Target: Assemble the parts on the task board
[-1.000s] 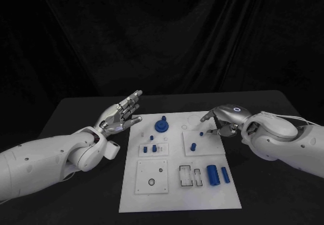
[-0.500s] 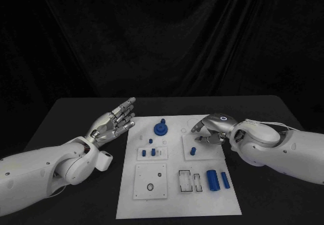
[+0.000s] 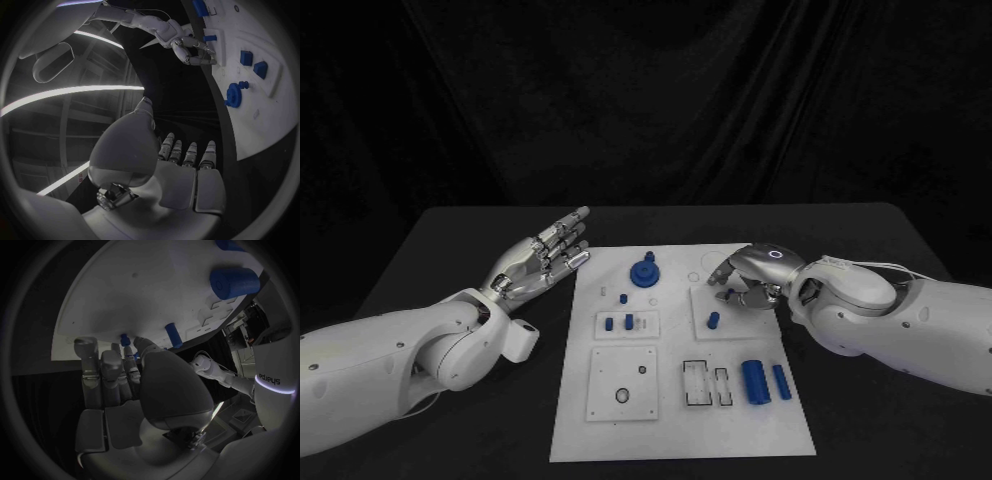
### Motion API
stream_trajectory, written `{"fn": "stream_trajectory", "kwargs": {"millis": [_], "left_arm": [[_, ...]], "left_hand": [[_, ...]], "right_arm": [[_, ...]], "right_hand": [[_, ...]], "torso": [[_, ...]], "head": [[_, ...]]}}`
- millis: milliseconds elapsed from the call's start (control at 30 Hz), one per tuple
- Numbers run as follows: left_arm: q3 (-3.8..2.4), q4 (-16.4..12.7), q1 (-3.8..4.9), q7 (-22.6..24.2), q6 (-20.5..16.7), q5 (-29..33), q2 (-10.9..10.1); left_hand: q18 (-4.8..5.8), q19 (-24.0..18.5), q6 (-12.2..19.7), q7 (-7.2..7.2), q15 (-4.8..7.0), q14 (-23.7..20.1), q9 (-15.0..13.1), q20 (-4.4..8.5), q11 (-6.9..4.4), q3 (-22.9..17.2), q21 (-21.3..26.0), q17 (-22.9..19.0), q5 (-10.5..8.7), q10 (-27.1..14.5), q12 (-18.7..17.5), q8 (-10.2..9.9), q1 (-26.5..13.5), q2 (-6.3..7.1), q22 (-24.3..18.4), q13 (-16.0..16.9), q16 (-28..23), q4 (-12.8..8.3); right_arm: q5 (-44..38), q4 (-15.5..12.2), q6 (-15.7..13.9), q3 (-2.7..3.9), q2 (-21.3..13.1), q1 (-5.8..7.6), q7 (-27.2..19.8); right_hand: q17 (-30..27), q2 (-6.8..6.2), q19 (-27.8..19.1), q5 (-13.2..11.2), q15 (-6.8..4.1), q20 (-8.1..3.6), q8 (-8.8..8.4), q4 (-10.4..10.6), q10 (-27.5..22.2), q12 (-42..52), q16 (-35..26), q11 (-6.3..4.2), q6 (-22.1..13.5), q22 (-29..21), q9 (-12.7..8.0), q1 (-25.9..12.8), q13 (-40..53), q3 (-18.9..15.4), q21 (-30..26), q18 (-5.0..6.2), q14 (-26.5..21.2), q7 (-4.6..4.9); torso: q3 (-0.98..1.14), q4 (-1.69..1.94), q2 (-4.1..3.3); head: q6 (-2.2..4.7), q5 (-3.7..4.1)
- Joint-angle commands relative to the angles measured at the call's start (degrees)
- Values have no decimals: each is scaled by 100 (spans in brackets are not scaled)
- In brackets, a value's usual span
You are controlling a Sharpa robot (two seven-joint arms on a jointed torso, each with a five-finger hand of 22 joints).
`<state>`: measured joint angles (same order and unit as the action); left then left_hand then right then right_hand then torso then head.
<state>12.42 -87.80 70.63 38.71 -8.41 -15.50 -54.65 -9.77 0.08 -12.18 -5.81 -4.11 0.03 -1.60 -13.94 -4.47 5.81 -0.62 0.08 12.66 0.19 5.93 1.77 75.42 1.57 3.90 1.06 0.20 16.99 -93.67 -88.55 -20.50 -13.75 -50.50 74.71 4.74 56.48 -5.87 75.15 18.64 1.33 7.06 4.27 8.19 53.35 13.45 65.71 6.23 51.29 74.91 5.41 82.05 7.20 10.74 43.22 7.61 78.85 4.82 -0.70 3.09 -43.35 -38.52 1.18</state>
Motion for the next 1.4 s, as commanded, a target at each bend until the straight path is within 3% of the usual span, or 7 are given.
{"fn": "stream_trajectory", "kwargs": {"millis": [33, 300, 333, 400, 733, 1067, 1400], "left_arm": [[-5, 16, -12, 858, 98, 53, 12], [-5, 73, -21, 813, 103, 53, 15], [-5, 78, -23, 810, 104, 53, 15], [-4, 86, -27, 806, 105, 53, 13], [-4, 139, -44, 778, 142, 53, 29], [-3, 177, -57, 740, 179, 53, 49], [-3, 190, -62, 699, 213, 53, 51]], "left_hand": [[-45, 10, 24, 29, -81, -3, 6, -62, 77, -2, 13, -8, 53, -6, -1, -29, 26, -86, 13, -6, -20, -22], [-46, 17, 40, 39, -122, -3, 7, -106, 93, 23, 10, -8, 139, -9, -13, -29, 159, -178, 29, -8, -20, -38], [-46, 18, 33, 41, -124, -3, 6, -109, 95, 27, 10, -8, 149, -9, -13, -28, 175, -190, 27, -8, -20, -39], [-46, 19, 36, 45, -126, -3, 6, -112, 94, 32, 9, -8, 162, -9, -13, -28, 192, -200, 30, -8, -20, -41], [-47, 24, 30, 75, -169, -3, 5, -135, 115, 75, 7, -8, 215, -10, -16, -27, 284, -275, 40, -9, -20, -41], [-47, 29, 34, 88, -219, -3, 6, -160, 163, 123, 5, -8, 246, -10, -15, -28, 324, -326, 46, -8, -20, -44], [-47, 38, 52, 84, -289, -3, 7, -210, 303, 203, 1, -8, 341, -3, 25, -30, 439, -423, 61, -2, -20, -64]], "right_arm": [[-70, 2, 139, -44, -42, -63, 99], [-70, -97, -476, -44, -160, -65, -29], [-70, -109, -536, -44, -175, -65, -45], [-70, -132, -630, -44, -207, -65, -72], [-70, -144, -553, -44, -277, -75, -35], [-70, -70, -343, -44, -259, -180, 17], [-70, 11, -431, -44, -160, -269, -62]], "right_hand": [[-12, -32, 20, -89, -14, 4, -40, -3, -28, -58, 8, 10, -6, 426, -16, -20, -27, 43, -29, 6, 26, -37], [64, -54, -9, -145, -108, -68, -65, -67, -405, -189, 65, 28, -145, 460, -74, -6, -99, 64, -84, 13, 13, -63], [53, -54, -20, -142, -113, -73, -60, -77, -448, -191, 57, 27, -148, 461, -78, 1, -102, 67, -108, 14, 1, -63], [74, -55, -27, -121, -118, -83, -58, -106, -537, -191, 76, 23, -162, 473, -86, 26, -108, 76, -111, 11, -8, -70], [62, -37, -45, -144, -126, -92, -34, -119, -509, -102, 69, 10, -114, 479, -81, 33, -80, 88, -142, 12, -38, -58], [163, -25, 17, -116, -120, -101, 32, -94, -36, 518, 171, -72, 215, 516, -7, -16, 173, 217, -21, -12, 3, 91], [226, -6, 85, -121, -95, -87, 43, -70, 49, 576, 233, -91, 327, 542, 9, -7, 182, 321, 113, -33, 60, 184]], "torso": [[4, -5, 11], [4, -6, 11], [-50, -69, 116], [-48, -70, 117], [-41, -75, 126], [-47, -70, 131], [-51, -55, 134]], "head": [[-4, -4], [-6, -22], [-106, -102], [-107, -116], [-91, -116], [-122, -126], [-164, -122]]}}
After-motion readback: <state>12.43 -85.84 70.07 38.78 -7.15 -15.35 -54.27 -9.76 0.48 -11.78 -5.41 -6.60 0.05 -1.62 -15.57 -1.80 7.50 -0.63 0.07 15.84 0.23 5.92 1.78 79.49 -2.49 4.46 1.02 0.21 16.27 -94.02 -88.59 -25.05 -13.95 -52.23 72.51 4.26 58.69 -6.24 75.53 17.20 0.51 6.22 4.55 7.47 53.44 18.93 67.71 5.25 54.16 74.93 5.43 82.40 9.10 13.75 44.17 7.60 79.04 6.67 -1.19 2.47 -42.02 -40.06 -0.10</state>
